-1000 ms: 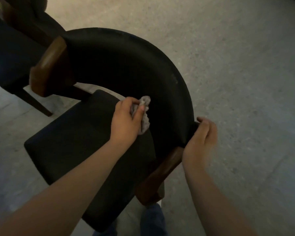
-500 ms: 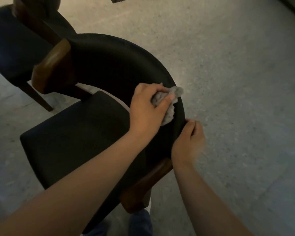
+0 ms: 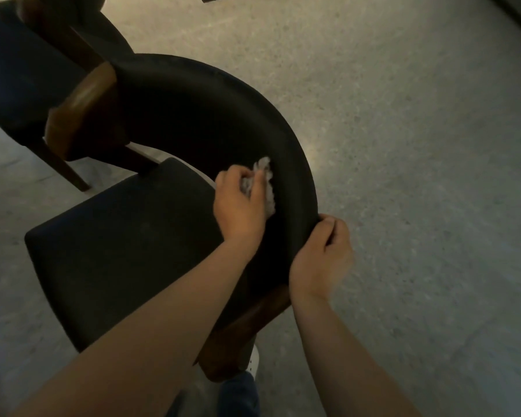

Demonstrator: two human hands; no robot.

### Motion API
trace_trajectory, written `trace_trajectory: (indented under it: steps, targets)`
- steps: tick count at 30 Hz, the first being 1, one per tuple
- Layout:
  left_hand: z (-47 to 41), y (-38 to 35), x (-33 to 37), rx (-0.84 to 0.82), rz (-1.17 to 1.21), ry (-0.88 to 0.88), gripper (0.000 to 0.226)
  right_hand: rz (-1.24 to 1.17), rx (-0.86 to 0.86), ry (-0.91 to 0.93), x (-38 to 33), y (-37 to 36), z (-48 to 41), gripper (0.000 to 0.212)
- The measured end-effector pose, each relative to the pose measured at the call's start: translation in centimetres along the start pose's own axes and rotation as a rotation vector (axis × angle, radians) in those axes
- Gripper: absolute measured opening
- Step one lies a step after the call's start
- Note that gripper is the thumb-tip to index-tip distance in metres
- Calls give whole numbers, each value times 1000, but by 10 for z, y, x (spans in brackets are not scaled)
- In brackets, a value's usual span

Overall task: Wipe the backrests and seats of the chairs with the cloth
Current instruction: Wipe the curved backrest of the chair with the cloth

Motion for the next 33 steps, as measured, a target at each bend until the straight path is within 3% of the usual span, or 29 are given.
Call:
trace_trajectory:
  steps: [3, 8, 15, 20, 26, 31, 33]
  targets:
    - [2, 15, -10, 17, 4, 12, 10, 3, -12, -13, 0, 0, 1, 23]
    - [6, -8, 36, -76, 155, -192, 9, -8, 2, -13, 1, 1, 1, 23]
    - [11, -14, -11, 46, 289, 11, 13, -26, 3, -21, 3, -1, 1, 24]
    - [3, -11, -56, 72, 196, 99, 12, -43, 4, 2, 1, 0, 2, 25]
    - [-4, -7, -115, 41, 80, 244, 11, -54, 15, 39, -3, 2, 1, 27]
    - [-3, 5, -150, -88, -88, 554, 9, -40, 14, 50, -7, 3, 2, 30]
    - [-6, 14, -134, -101, -109, 495, 8, -40, 5, 40, -7, 2, 2, 30]
Point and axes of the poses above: each hand's wrist, its own z-axis away from the middle knuckle, its own y-axis out of the back of the hand, x = y × z, the point moved 10 cm from there along -z, towards the middle knuckle, and after that the axes turned 7 degrees about z, right-handed, at the moved point
